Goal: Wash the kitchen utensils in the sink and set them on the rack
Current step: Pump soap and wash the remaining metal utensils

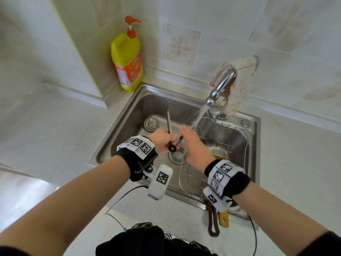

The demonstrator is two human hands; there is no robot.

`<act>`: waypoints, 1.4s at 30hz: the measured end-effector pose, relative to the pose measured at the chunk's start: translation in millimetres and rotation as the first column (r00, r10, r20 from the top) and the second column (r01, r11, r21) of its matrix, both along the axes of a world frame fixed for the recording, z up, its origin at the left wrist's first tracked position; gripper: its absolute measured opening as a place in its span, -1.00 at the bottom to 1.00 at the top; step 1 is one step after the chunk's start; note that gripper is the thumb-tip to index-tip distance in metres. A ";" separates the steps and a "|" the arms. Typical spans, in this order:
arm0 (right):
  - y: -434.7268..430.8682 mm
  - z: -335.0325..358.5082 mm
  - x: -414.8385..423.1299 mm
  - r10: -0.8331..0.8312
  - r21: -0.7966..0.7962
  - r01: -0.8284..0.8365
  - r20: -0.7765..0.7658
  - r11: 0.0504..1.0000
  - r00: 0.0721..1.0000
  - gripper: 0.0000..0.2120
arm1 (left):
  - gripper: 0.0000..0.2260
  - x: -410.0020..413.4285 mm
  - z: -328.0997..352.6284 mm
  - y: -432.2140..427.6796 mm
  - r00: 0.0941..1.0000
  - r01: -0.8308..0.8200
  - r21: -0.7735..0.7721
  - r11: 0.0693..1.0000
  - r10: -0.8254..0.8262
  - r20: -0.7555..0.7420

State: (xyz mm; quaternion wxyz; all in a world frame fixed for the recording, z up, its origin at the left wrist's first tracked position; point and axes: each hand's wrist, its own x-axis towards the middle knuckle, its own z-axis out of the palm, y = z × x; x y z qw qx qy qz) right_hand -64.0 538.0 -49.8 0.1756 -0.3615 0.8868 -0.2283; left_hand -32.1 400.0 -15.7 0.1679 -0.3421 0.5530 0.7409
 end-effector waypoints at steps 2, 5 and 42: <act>1.7 -7.7 -5.6 0.082 0.098 -0.070 -0.126 0.993 0.989 -0.17 | -0.84 -2.6 2.5 1.7 1.000 -0.010 0.017 1.000 0.010 -0.002; 9.1 -5.3 -32.0 -0.038 0.212 0.072 -0.158 0.975 0.987 -0.16 | -0.87 -3.8 4.7 4.6 0.999 -0.005 0.004 1.000 0.005 0.042; 75.0 -9.8 -82.8 -0.577 0.110 0.588 -0.117 0.801 0.808 -0.59 | -0.81 -0.1 -16.1 -14.0 0.936 0.343 -0.595 0.727 -0.315 0.154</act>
